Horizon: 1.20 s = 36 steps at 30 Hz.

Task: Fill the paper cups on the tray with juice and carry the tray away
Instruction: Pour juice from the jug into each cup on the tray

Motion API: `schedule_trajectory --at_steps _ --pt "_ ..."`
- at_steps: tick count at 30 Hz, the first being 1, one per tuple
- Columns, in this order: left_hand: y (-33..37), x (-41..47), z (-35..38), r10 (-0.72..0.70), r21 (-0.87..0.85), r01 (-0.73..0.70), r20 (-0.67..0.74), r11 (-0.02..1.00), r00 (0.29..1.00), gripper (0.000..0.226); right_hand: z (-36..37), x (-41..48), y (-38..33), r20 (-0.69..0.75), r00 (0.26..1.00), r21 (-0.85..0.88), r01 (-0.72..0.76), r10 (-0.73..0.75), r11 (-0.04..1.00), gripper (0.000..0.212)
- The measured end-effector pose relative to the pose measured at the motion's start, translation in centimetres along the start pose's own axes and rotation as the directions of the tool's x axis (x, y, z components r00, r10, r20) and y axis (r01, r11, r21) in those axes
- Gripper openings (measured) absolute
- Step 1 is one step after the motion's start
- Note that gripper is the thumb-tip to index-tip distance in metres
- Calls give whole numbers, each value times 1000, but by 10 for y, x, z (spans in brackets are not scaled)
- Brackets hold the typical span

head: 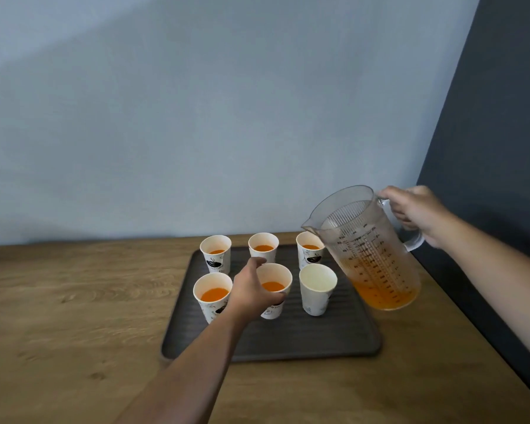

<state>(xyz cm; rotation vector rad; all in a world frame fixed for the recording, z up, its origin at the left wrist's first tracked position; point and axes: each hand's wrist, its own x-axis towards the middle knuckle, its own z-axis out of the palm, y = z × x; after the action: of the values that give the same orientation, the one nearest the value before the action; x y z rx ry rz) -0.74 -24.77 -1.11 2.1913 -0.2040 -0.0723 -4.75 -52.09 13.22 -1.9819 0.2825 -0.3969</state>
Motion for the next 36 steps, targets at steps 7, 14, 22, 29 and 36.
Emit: schedule_trajectory --at_steps 7,14,22,29,36 --pt "-13 5 15 -37 39 38 -28 998 999 86 -15 -3 19 -64 996 56 -60 63 997 45" --pt "-7 10 15 118 308 -113 3 945 993 95 -23 -2 31 -66 994 55 -79 82 995 45" --pt "37 23 43 230 451 -309 223 837 947 103 -36 -1 28 -10 998 -60 -60 60 996 43" --pt "39 38 66 164 509 -309 309 803 937 88 -42 5 36 34 999 -193 -13 20 981 48" --pt "48 37 70 205 388 -301 270 871 941 84 -44 16 42 84 996 -290 34 -10 956 51"
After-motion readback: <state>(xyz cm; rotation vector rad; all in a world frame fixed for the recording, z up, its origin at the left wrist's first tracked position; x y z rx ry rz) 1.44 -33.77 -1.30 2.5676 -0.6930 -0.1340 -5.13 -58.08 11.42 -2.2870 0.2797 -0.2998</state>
